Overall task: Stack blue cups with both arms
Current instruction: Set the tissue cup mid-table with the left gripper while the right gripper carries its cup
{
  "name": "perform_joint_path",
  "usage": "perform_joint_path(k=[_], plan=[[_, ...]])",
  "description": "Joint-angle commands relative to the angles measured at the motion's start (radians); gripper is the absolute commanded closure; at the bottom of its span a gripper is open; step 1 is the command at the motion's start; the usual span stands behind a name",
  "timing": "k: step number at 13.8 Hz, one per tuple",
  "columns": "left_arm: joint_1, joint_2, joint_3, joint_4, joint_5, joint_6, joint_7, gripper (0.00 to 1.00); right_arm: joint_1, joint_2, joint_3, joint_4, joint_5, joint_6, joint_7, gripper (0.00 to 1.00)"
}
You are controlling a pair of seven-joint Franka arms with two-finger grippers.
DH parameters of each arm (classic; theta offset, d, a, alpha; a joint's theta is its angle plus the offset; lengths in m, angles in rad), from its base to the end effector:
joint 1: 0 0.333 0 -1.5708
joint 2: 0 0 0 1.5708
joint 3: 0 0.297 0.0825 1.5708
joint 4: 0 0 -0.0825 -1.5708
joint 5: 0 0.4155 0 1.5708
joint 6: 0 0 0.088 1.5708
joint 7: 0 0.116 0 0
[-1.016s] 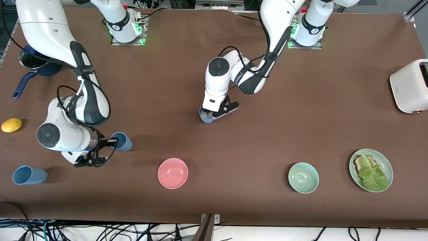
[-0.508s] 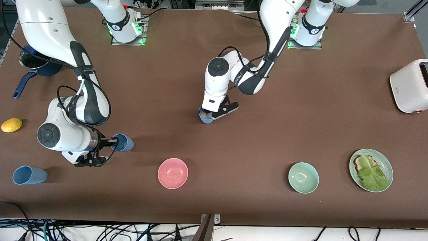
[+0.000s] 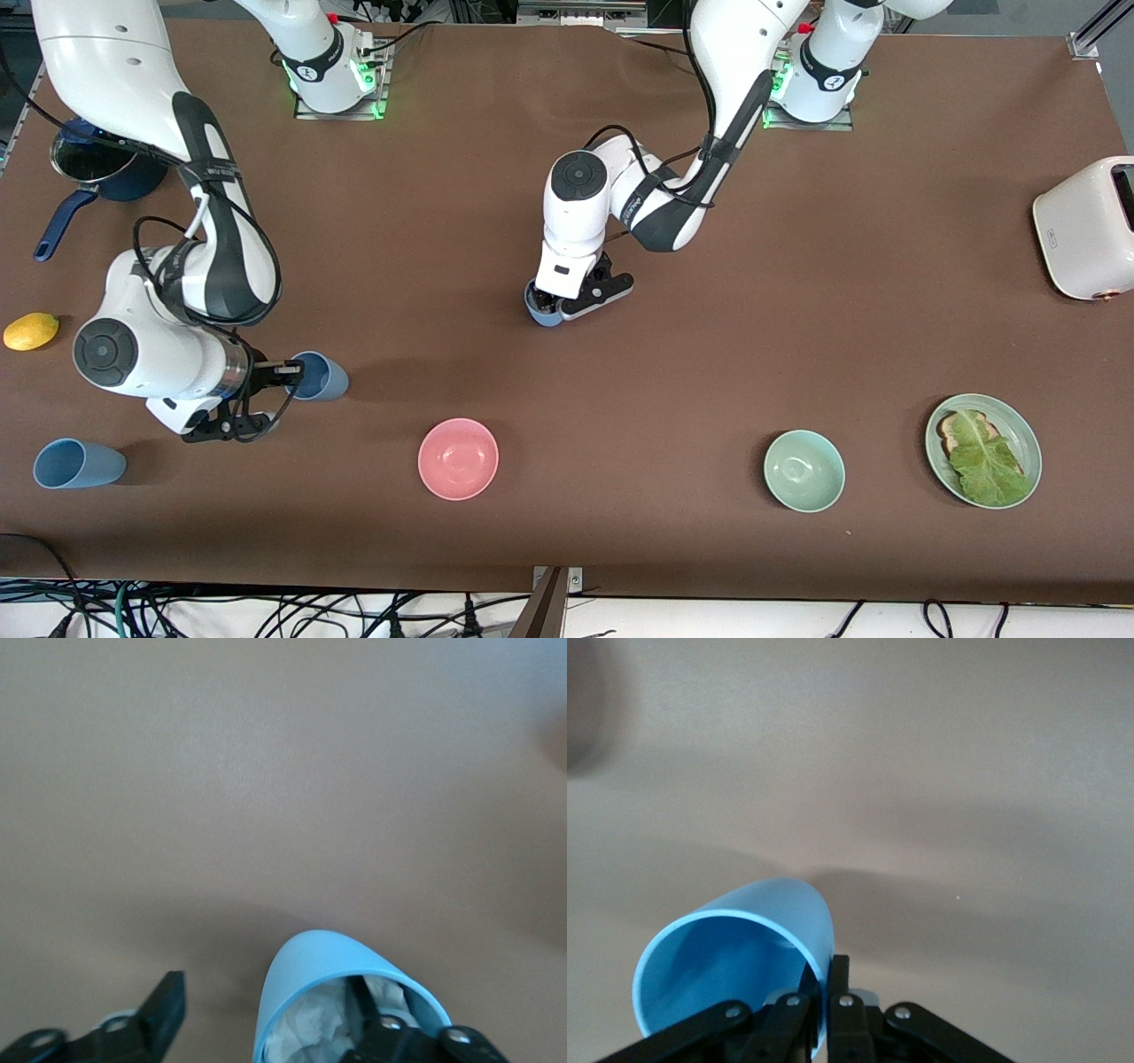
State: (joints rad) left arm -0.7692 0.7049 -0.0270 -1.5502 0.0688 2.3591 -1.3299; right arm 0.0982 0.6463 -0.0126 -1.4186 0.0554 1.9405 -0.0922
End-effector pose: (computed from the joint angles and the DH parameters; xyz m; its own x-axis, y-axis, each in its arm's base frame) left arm 0.5125 -0.5184 0.2010 0.8772 0.4764 0.0595 0.4704 -0.8776 0.0920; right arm 0.7195 0.0673 0.2701 0.9801 0.1580 -0.1201 0.1526 -0.9869 -0.0525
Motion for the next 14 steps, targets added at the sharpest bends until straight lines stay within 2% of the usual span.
perform_joint_path(k=[1,4,8,11,14], plan=[[-0.013,0.004,0.012,0.018,0.037,-0.001,-0.015,0.0,-0.006,-0.02,0.006,0.062,0.012,-0.099,-0.014,1.0],[-0.013,-0.004,0.012,0.018,0.037,-0.003,-0.012,0.0,0.003,-0.045,0.008,0.092,0.012,-0.156,-0.008,1.0],[0.001,-0.067,0.012,0.018,0.037,-0.02,0.067,0.0,0.02,-0.063,0.011,0.147,0.012,-0.239,0.029,1.0],[0.002,-0.12,0.01,0.044,0.036,-0.131,0.11,0.0,0.041,-0.065,0.011,0.187,0.011,-0.285,0.032,1.0],[0.005,-0.153,0.01,0.157,0.019,-0.352,0.202,0.0,0.08,-0.071,0.011,0.247,0.011,-0.35,0.113,1.0]])
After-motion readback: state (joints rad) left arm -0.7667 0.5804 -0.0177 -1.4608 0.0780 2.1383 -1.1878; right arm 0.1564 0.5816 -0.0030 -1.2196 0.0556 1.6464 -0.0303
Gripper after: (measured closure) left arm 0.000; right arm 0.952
